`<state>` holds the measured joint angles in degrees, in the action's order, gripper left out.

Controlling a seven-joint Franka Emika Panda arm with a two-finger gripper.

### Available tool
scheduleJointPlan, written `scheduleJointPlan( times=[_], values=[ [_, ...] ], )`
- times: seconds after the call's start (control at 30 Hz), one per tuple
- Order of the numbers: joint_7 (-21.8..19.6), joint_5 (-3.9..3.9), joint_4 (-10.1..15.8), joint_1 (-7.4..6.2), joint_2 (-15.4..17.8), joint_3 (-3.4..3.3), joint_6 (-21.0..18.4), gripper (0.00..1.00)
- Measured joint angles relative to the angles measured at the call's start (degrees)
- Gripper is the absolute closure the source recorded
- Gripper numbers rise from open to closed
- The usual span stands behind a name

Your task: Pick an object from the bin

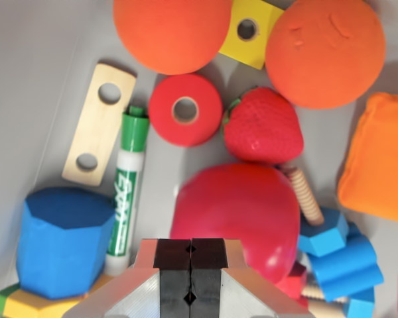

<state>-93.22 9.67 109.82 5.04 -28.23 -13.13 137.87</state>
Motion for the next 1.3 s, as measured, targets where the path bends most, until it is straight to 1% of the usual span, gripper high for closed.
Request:
scheduleJointPlan(
  times=[0.27,0.53,0.87,1.17,1.3],
  values=[
    [-0.79,-1.22,-0.11,-0.58,3.64,-0.79,-3.86,1.00],
    [-1.50,-2.37,-0.86,-0.83,6.51,-1.24,-7.63,1.00],
    [-2.21,-3.50,-2.30,-0.89,9.35,-1.47,-11.97,1.00],
    [-2.63,-4.22,-3.72,-0.90,11.09,-1.56,-15.16,1.00],
    [-2.76,-4.40,-4.14,-0.90,11.60,-1.57,-16.09,1.00]
  ],
)
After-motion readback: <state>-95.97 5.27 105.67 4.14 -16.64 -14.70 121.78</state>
